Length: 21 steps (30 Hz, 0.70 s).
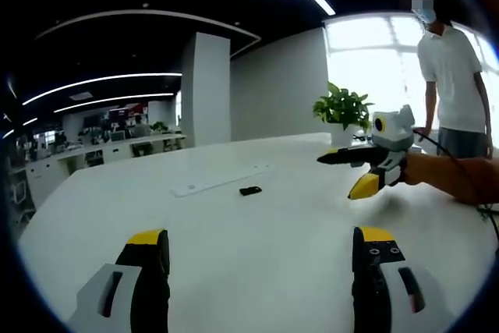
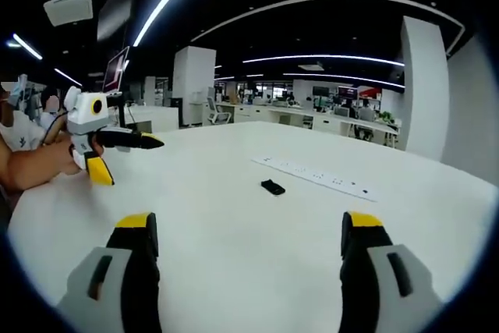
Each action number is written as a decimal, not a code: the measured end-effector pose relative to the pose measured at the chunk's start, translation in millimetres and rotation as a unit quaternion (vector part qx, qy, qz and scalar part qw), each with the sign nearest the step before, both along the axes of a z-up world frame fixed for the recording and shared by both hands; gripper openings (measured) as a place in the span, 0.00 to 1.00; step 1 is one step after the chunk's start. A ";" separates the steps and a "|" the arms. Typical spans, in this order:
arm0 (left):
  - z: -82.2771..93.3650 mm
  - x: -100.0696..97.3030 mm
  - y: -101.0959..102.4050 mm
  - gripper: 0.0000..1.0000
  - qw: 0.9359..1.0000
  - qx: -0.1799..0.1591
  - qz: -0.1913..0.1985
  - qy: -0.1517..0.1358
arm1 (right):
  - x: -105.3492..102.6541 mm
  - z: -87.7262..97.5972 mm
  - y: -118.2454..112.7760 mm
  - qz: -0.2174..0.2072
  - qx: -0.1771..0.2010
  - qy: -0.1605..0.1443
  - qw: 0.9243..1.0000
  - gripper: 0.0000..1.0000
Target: Snap the two parts of the plastic buckle together until the buckle closes and remains connected.
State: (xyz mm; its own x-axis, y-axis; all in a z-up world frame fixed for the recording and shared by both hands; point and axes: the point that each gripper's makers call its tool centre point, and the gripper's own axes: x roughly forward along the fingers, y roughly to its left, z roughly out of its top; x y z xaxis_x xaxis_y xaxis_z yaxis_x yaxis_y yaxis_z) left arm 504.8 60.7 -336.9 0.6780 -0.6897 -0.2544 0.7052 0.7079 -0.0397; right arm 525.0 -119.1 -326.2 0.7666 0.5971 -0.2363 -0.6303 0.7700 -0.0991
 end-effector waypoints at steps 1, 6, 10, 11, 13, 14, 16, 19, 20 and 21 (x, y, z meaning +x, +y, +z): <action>-0.4 0.2 0.2 0.99 1.000 0.000 0.000 0.001 | -2.3 1.3 -1.7 -0.002 0.001 0.000 1.000 0.98; -2.7 1.1 1.2 0.99 1.000 0.004 0.003 0.001 | -18.7 5.1 -8.7 -0.008 0.004 -0.004 1.000 0.97; -2.6 1.0 0.9 0.99 1.000 0.003 0.004 0.001 | -32.7 4.8 -17.2 -0.013 0.005 -0.009 1.000 0.97; -2.2 0.7 0.5 0.99 1.000 0.004 0.004 0.000 | -35.8 4.2 -20.6 -0.016 0.008 -0.009 1.000 0.97; -1.2 -0.3 -1.2 0.99 1.000 0.006 0.003 -0.002 | -39.3 3.3 -24.9 -0.020 0.010 -0.008 1.000 0.96; -0.4 -0.9 -1.6 0.99 1.000 0.010 0.000 -0.003 | -40.6 3.4 -26.9 -0.022 0.010 -0.008 1.000 0.96; 3.1 -2.5 -1.2 0.99 1.000 0.012 -0.008 -0.002 | -43.5 4.3 -30.1 -0.024 0.012 -0.009 1.000 0.96; 16.3 -0.6 7.6 0.99 1.000 -0.002 0.002 -0.007 | -46.0 6.1 -34.1 -0.030 0.014 -0.011 0.999 0.96; 21.9 -1.1 9.0 0.99 1.000 -0.013 0.003 -0.008 | -46.7 7.0 -35.1 -0.031 0.016 -0.012 0.999 0.96; 26.5 -1.9 10.3 0.99 1.000 -0.019 0.004 -0.008 | -48.0 7.2 -35.6 -0.031 0.017 -0.011 0.999 0.96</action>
State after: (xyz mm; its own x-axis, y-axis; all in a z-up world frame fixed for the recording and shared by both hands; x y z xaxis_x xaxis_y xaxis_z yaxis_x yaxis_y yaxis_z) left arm 502.9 71.0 -310.4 0.6872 -0.6934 -0.2168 0.7003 0.7116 -0.0562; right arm 477.0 -154.7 -318.9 0.8077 0.5550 -0.1988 -0.5784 0.8113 -0.0851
